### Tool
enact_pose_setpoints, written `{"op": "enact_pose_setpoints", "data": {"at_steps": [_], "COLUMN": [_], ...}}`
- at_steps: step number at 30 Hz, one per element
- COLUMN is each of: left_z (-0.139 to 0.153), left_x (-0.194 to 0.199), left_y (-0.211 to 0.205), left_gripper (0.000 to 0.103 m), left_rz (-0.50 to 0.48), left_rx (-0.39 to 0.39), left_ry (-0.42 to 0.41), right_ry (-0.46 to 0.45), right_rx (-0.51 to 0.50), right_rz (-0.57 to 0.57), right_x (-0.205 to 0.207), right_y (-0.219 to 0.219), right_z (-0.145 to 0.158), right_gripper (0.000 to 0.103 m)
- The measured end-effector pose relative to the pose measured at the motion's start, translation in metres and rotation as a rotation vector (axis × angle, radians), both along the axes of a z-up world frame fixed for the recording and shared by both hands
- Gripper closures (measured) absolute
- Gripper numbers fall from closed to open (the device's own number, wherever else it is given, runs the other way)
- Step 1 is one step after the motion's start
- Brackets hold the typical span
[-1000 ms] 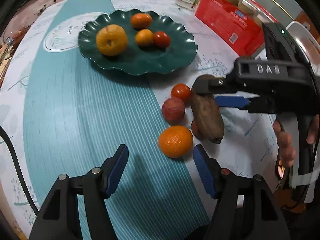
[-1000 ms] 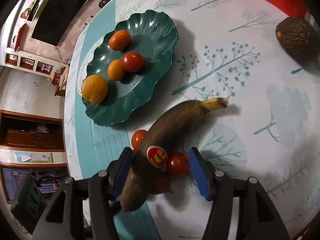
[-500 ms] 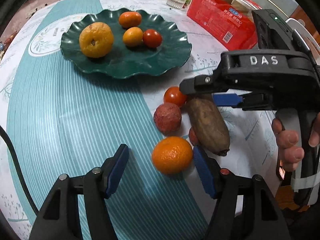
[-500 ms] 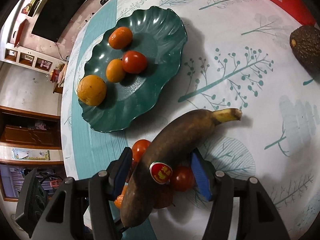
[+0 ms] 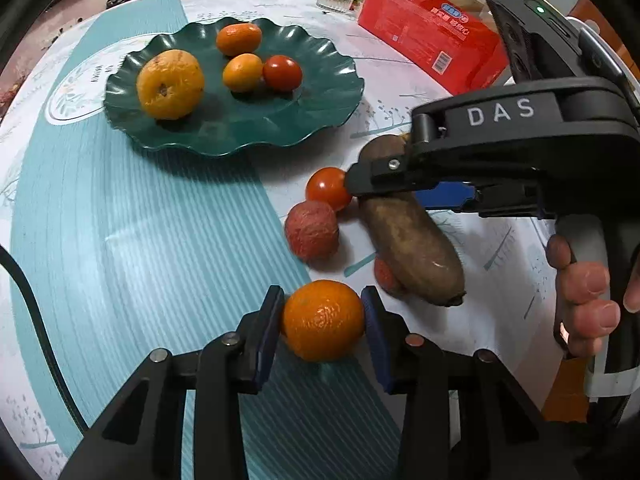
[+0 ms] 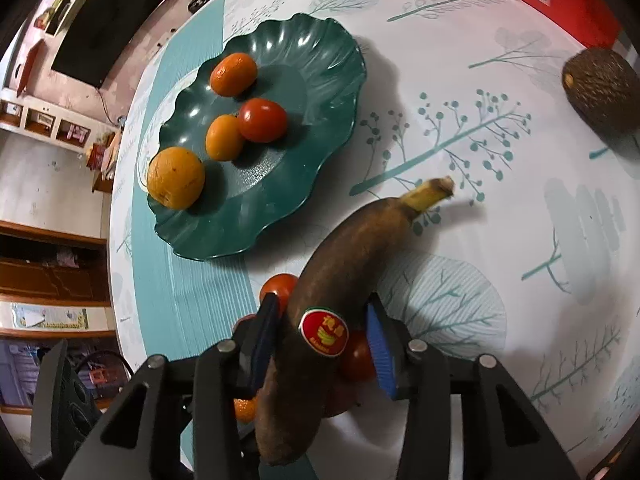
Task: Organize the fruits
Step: 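Grasp a tangerine with the left tool while the right tool lifts the banana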
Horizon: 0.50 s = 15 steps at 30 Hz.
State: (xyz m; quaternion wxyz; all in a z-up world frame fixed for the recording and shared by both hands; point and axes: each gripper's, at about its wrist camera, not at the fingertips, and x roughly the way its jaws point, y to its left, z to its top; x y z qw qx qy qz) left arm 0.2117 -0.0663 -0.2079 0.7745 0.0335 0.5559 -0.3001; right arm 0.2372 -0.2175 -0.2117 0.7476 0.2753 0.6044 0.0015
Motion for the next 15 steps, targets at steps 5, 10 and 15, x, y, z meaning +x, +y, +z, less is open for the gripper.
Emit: {"op": "enact_pose_setpoints", "data": {"at_steps": [5, 10, 15], "left_z": [0.010, 0.026, 0.045], "left_x": [-0.005, -0.014, -0.021], "left_y": [0.011, 0.023, 0.032], "left_gripper": [0.065, 0.065, 0.065], "left_rz": [0.030, 0.067, 0.123], "left_rx": [0.009, 0.014, 0.011], "left_ry": [-0.020, -0.051, -0.073], "right_ry": [-0.027, -0.055, -0.077], "right_rx": [0.068, 0.094, 0.123], "right_rz": [-0.042, -0.064, -0.077], "right_x": [-0.012, -0.028, -0.043], "right_y": [-0.007, -0.014, -0.022], "right_z": [0.002, 0.006, 0.013], "right_gripper": [0.067, 0.068, 0.068]}}
